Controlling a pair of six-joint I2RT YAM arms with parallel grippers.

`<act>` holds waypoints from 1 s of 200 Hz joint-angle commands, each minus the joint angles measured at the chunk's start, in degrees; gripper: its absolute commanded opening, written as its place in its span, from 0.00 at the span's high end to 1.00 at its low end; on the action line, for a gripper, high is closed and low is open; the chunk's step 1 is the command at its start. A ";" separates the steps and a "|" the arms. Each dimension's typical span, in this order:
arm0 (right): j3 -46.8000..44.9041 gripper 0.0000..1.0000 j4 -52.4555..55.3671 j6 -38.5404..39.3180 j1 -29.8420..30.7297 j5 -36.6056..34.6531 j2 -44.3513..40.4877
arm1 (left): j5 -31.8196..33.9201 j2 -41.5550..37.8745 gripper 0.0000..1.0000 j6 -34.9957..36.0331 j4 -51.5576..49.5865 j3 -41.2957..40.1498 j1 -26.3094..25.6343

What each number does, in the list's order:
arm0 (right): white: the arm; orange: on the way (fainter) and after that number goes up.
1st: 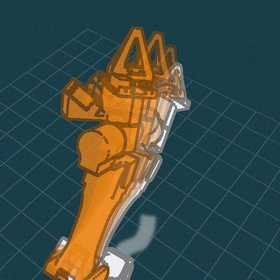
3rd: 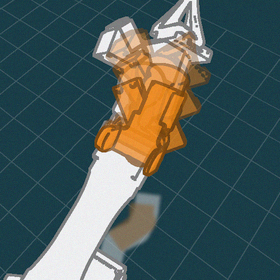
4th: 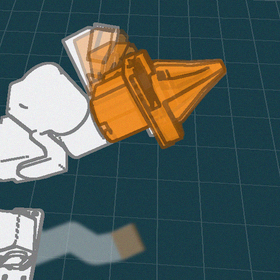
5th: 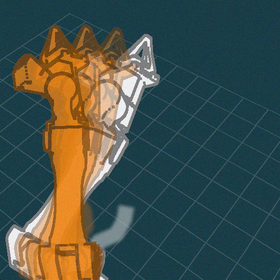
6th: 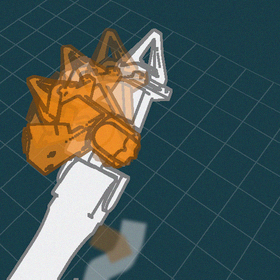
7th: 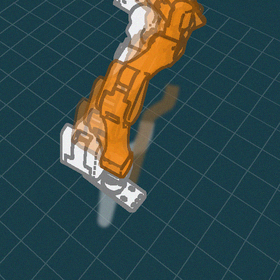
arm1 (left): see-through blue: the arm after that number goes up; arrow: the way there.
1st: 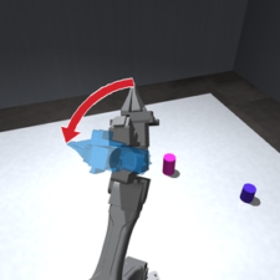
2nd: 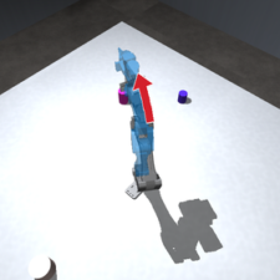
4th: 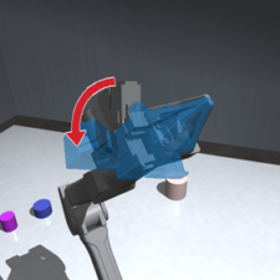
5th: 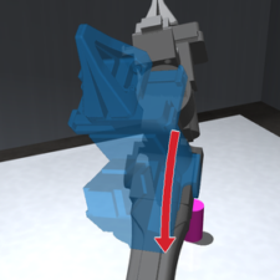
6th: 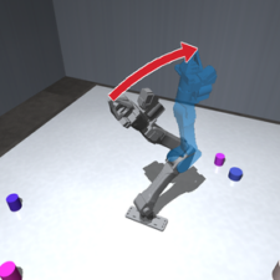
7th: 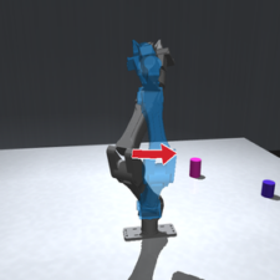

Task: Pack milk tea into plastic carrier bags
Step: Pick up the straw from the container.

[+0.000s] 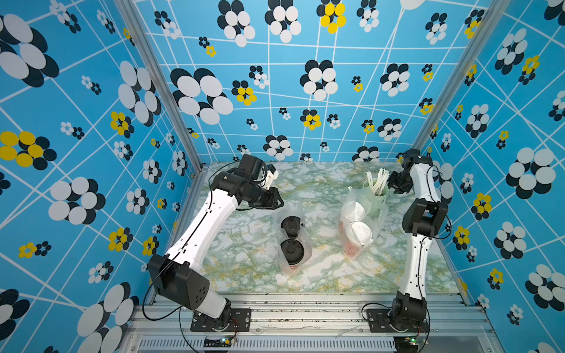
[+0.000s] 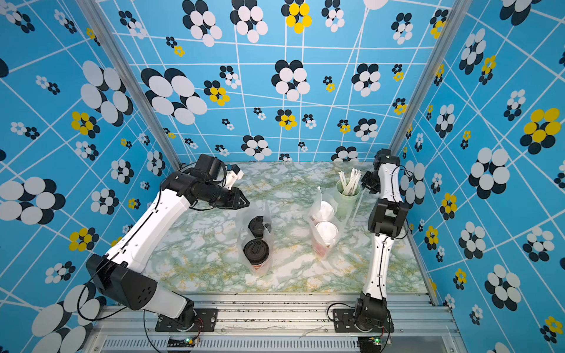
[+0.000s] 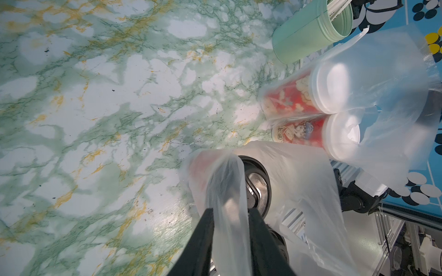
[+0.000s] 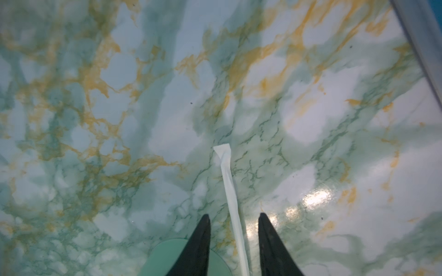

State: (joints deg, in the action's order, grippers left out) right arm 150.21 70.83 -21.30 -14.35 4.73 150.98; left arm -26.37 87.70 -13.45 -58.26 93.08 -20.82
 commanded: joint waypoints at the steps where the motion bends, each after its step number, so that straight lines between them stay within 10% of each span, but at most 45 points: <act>1: 1.05 0.65 4.31 1.80 0.35 0.78 1.20 | -1.10 0.80 0.70 -0.84 0.66 0.20 0.52; 122: 1.44 0.72 7.48 7.56 3.36 -9.52 5.95 | -1.21 0.65 0.70 -1.36 1.21 -0.92 0.47; 200: 1.36 0.96 8.06 7.44 3.36 -10.90 4.41 | -1.49 -0.02 0.70 -1.77 1.51 -1.43 0.47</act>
State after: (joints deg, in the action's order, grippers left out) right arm 151.24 76.55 -13.72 -10.98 -4.05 155.26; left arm -26.65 87.70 -14.57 -56.88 92.31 -20.69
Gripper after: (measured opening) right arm 0.058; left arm 0.300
